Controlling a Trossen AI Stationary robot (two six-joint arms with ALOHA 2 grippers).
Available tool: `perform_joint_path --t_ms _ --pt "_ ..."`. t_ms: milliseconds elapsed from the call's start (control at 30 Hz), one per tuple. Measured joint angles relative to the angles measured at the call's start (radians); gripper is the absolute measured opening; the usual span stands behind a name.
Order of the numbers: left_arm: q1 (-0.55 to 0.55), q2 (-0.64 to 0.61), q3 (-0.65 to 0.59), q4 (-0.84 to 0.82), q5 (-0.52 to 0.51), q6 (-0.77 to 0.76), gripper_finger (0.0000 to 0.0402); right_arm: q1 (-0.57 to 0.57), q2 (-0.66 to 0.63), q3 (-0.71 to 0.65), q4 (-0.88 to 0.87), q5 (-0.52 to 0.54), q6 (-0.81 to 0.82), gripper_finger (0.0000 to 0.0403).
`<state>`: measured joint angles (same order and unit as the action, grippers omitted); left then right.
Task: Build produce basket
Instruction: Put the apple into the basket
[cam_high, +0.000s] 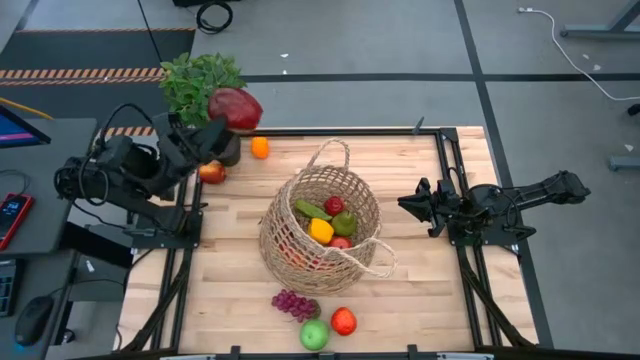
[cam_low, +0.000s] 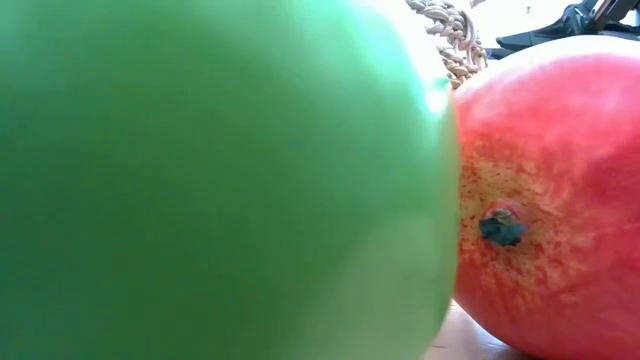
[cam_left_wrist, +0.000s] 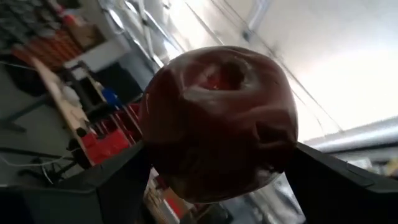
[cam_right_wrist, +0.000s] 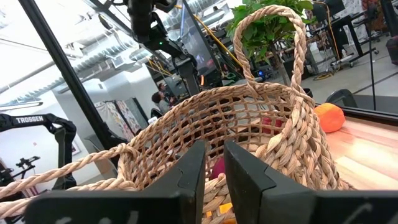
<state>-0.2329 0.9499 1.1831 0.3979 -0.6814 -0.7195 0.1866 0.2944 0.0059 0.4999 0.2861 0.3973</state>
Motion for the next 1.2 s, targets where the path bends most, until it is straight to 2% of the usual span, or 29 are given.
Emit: perform_joint_path --t_ms 67,167,467,667,900,1033,1200 --pt "0.002 0.0 0.0 -0.009 -0.021 -0.046 0.0346 0.0 0.0 0.0 0.0 0.0 0.0 0.0064" --pt "0.027 0.031 0.001 -0.032 0.002 -0.113 0.0346 0.0 0.0 0.0 0.0 0.0 0.0 0.0064" --pt "0.13 0.238 0.0 -0.042 0.208 -0.495 0.0346 0.0 0.0 0.0 0.0 0.0 0.0 0.0064" --pt "0.178 0.385 0.001 -0.04 0.421 -0.687 0.0346 0.0 0.0 0.0 0.0 0.0 0.0 0.0064" --pt "0.18 0.569 0.133 -0.049 0.519 -0.725 0.0346 0.0 0.0 0.0 0.0 0.0 0.0 0.0064" --pt "0.181 0.673 0.228 -0.171 0.583 -0.721 0.0346 0.0 0.0 0.0 0.0 0.0 0.0 0.0064" --pt "0.206 0.755 0.277 -0.336 0.707 -0.686 0.0346 0.0 0.0 0.0 0.0 0.0 0.0 0.0064"
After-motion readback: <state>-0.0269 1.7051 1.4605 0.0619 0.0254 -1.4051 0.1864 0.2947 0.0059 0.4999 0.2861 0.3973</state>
